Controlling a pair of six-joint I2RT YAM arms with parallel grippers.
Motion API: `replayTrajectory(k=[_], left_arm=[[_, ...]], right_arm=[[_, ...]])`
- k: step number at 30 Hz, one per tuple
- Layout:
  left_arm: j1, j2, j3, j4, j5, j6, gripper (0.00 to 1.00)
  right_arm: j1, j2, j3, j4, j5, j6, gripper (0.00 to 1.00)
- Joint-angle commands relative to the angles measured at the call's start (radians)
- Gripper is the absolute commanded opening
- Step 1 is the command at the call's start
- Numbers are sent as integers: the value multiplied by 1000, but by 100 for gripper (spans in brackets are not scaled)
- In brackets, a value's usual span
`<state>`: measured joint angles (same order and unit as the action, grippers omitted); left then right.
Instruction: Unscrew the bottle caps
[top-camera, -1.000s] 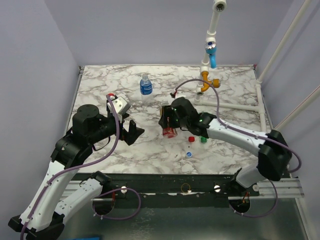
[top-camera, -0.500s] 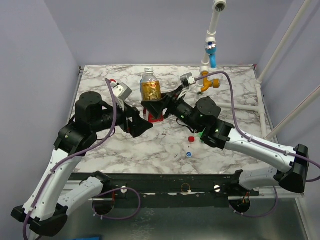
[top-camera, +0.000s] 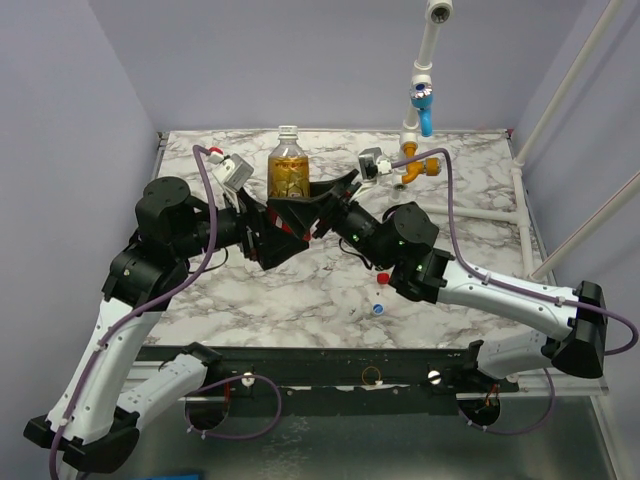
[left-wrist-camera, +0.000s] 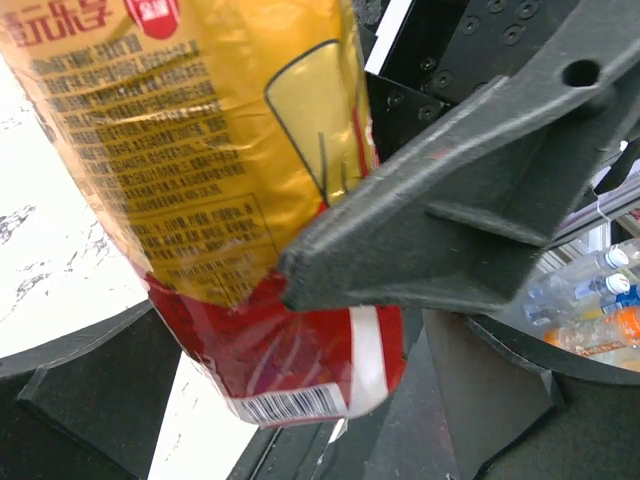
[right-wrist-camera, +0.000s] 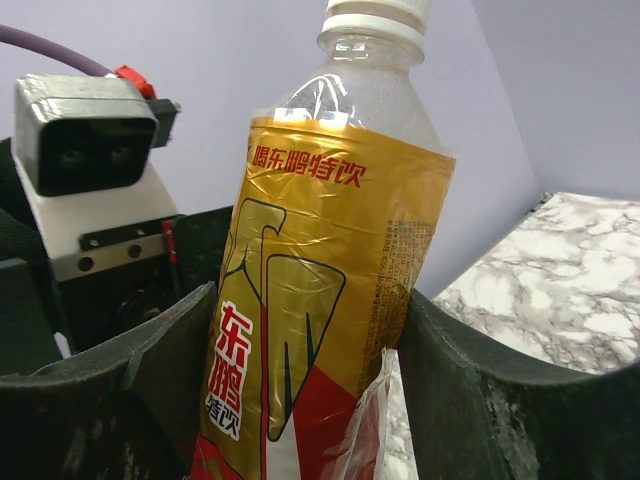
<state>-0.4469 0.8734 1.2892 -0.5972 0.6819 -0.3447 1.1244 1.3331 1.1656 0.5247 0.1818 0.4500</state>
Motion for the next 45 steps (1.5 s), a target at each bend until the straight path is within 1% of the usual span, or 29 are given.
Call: replayTrajectory(k=[1, 2, 4, 7, 8, 9, 10, 14, 16, 20, 22, 28, 34, 38, 39, 42, 45], left_arm=[[2, -16, -31, 42, 46, 25, 98], [2, -17, -35, 44, 44, 39, 95], [2, -21, -39, 47, 42, 78, 84], [2, -27, -42, 53, -4, 107, 55], [2, -30, -41, 53, -15, 116, 47], [2, -33, -41, 55, -25, 124, 42], [3, -37, -41, 55, -25, 136, 40], [2, -55, -57, 53, -9, 171, 39], [2, -72, -69, 43, 18, 217, 39], [2, -100, -93, 14, 54, 335, 38], [2, -110, -105, -2, 72, 400, 38], [2, -126, -132, -45, 110, 501, 36], [2, -136, -131, -65, 106, 549, 35], [2, -135, -130, -74, 109, 571, 35], [2, -135, -132, -75, 110, 575, 35], [2, -133, -139, -79, 120, 587, 35], [2, -134, -143, -81, 117, 594, 35]], right_arm=[[21, 13, 13, 73, -25, 27, 61], [23, 13, 11, 77, -34, 32, 60], [22, 11, 11, 77, -52, 44, 61], [22, 0, -2, 80, -75, 53, 62], [22, -4, -4, 76, -76, 56, 63], [23, -8, -5, 70, -78, 53, 65], [23, -13, -6, 59, -78, 56, 68], [22, -48, 20, -23, -78, 37, 80], [22, -68, 57, -89, -91, 9, 85], [23, -74, 204, -307, -87, -65, 99], [22, -67, 274, -384, -110, -110, 100], [21, 25, 504, -634, -115, -188, 100], [21, 96, 642, -783, -98, -200, 96], [20, 117, 667, -829, -64, -188, 92], [18, 115, 662, -828, -61, -185, 89], [16, 89, 617, -774, -58, -176, 76], [15, 71, 592, -743, -69, -177, 60]])
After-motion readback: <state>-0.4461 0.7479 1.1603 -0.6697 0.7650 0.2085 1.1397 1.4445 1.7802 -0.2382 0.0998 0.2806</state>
